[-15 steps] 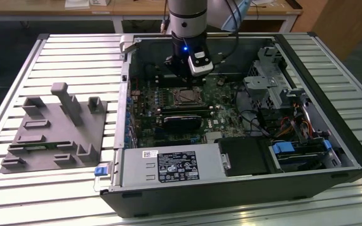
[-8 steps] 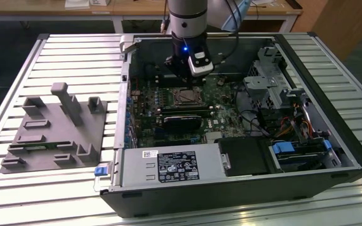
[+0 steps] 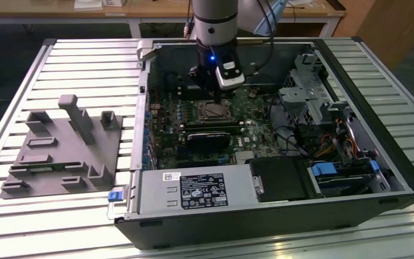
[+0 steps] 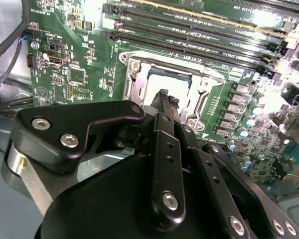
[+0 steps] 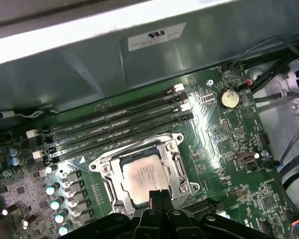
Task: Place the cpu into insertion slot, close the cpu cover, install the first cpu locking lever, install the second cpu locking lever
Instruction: 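Install the second cpu locking lever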
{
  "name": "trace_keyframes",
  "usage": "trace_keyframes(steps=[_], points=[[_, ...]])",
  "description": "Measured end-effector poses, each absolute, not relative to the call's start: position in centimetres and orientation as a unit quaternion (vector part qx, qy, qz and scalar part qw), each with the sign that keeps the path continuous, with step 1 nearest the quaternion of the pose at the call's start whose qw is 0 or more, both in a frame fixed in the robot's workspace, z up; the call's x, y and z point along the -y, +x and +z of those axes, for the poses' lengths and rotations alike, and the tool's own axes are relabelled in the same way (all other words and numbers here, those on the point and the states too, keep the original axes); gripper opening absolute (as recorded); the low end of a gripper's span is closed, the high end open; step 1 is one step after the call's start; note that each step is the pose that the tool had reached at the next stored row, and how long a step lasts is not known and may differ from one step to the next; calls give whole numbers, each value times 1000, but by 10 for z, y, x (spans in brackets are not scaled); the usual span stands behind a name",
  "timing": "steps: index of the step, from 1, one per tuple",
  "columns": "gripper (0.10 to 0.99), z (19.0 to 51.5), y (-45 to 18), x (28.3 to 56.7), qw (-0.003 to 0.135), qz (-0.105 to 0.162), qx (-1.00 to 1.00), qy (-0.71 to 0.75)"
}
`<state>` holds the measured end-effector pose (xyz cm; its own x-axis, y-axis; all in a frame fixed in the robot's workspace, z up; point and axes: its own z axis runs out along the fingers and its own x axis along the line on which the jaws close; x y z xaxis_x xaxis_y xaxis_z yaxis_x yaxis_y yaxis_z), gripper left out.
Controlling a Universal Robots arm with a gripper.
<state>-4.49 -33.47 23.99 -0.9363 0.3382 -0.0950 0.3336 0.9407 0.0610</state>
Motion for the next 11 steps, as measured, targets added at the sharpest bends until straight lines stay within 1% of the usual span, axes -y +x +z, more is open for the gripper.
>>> trace_keyframes(steps=[11], points=[[106, 240, -45, 347, 52, 22, -984, 171]])
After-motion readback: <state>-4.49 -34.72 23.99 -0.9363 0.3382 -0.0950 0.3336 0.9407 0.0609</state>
